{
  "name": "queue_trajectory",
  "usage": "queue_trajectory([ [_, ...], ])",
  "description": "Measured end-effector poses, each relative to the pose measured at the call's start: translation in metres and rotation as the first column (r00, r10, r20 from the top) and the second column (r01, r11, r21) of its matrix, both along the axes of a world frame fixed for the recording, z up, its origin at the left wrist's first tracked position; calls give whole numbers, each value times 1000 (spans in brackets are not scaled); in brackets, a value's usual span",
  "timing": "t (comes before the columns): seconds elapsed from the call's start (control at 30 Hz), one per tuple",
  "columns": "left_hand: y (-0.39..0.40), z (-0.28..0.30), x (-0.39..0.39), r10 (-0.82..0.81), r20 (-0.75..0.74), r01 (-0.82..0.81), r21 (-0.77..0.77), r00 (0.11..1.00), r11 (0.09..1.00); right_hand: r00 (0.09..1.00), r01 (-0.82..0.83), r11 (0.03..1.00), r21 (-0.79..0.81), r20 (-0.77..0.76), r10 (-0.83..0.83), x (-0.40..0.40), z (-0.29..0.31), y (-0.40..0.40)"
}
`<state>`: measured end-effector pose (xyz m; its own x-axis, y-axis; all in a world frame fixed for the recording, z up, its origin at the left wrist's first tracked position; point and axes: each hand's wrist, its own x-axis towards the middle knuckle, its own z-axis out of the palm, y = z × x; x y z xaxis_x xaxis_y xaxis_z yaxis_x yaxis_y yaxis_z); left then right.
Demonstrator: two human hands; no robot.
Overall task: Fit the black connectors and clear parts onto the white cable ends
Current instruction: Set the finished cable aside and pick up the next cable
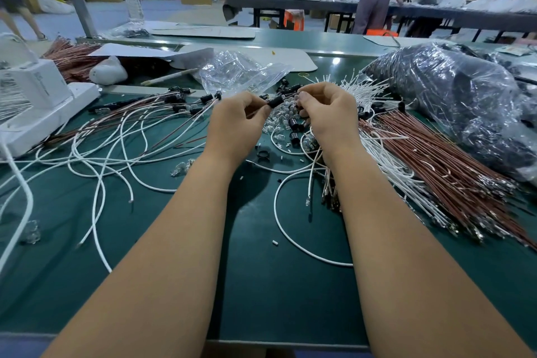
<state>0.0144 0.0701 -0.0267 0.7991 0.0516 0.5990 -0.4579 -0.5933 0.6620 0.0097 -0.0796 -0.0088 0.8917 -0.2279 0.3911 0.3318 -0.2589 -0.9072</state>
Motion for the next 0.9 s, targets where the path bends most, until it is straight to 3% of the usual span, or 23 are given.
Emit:
queue_trajectory([
  [0.77, -10, -1, -3, -108, -91, 102, -64, 990, 993, 1000, -22, 1000, -7, 23, 22, -5, 2, 0],
  [0.9, -11, 0, -4, -121, -111, 110, -96, 987, 989, 999, -41, 998, 52, 6, 41, -3, 1, 3],
])
